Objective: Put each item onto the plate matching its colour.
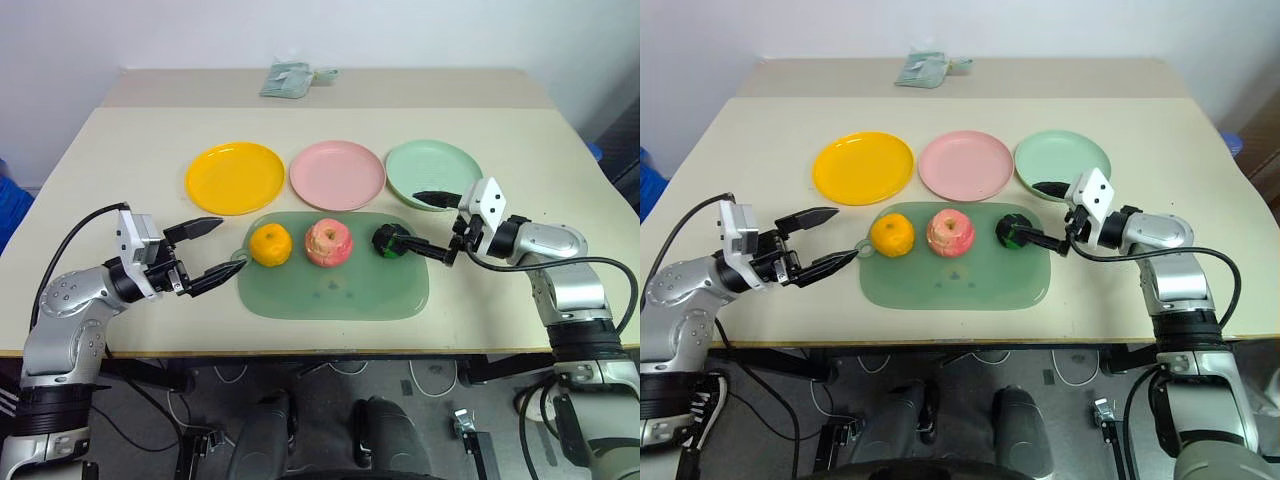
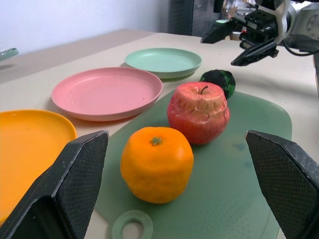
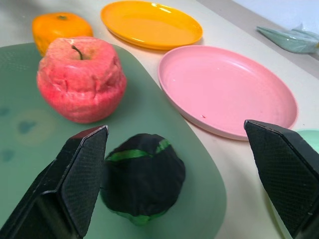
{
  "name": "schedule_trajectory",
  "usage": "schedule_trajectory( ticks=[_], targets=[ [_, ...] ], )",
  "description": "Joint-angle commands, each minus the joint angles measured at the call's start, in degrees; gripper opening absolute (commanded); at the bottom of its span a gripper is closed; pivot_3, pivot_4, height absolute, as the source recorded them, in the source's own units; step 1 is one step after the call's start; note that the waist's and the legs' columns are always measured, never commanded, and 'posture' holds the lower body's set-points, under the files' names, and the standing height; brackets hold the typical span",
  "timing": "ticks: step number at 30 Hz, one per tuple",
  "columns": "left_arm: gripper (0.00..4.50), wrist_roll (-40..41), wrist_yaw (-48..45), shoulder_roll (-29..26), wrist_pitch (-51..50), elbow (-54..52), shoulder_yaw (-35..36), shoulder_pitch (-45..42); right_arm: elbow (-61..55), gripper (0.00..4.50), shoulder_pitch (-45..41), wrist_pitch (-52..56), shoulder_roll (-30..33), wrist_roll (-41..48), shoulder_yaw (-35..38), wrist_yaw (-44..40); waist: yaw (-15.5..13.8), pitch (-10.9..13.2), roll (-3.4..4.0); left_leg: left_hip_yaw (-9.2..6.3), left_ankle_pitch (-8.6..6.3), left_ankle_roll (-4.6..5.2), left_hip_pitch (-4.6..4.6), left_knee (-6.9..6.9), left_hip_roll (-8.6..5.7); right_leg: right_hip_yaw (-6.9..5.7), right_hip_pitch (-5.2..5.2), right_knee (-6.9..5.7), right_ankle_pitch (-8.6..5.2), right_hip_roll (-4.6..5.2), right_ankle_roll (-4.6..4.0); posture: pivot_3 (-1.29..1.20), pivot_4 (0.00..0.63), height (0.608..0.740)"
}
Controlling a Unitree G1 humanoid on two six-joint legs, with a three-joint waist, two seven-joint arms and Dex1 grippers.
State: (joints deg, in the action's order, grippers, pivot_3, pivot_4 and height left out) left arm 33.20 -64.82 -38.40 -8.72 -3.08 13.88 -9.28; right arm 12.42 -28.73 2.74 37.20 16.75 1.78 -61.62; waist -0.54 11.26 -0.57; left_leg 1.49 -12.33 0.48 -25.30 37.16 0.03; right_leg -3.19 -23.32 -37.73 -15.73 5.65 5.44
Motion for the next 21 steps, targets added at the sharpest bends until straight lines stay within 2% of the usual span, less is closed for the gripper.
schedule_trajectory(
  ticks=[1,7,12,17,21],
  targets=[
    [4.5,1.25,-0.83,-1.39,-0.04,-1.91,2.14,1.08,-3.59,4.46,0.29,0.85,0.42,2.43,1.63,-0.71,0.0,0.0,0.0,0.0,0.0,0.0,0.0,0.0,0.0,0.0,0.0,0.0,0.0,0.0,0.0,0.0,0.15,0.74],
    [4.5,3.94,-0.71,-1.56,-1.04,-0.85,4.82,0.18,-4.97,4.46,-1.85,3.64,-1.03,5.66,2.73,0.31,-0.1,0.0,0.0,-0.01,0.0,0.0,0.0,0.02,0.0,0.0,0.01,0.0,0.0,0.01,0.0,0.0,0.15,0.74],
    [4.5,4.54,-2.27,-2.47,-1.02,2.05,6.08,-1.24,-13.17,4.46,-0.75,9.83,-1.58,11.05,3.53,1.04,-0.03,0.0,0.0,-0.03,0.0,0.0,0.0,0.0,0.02,0.0,0.0,-0.01,0.0,-0.01,0.0,0.0,0.15,0.74],
    [4.5,0.86,2.52,0.73,-0.54,4.11,2.92,-5.01,-19.81,4.46,-0.2,13.02,-0.18,12.4,1.46,-0.88,-0.33,-0.01,-0.01,-0.06,0.0,0.0,0.0,0.02,0.0,-0.02,0.04,0.0,0.0,0.01,0.0,0.0,0.15,0.74],
    [4.5,-0.25,1.85,2.02,-1.38,5.26,-0.32,-6.97,-23.43,4.46,-0.91,15.7,2.28,12.71,0.6,-2.82,-0.17,-0.01,-0.01,-0.04,-0.02,0.02,-0.01,0.06,-0.03,-0.01,0.07,0.01,0.01,0.02,0.01,0.0,0.15,0.74]
  ],
)
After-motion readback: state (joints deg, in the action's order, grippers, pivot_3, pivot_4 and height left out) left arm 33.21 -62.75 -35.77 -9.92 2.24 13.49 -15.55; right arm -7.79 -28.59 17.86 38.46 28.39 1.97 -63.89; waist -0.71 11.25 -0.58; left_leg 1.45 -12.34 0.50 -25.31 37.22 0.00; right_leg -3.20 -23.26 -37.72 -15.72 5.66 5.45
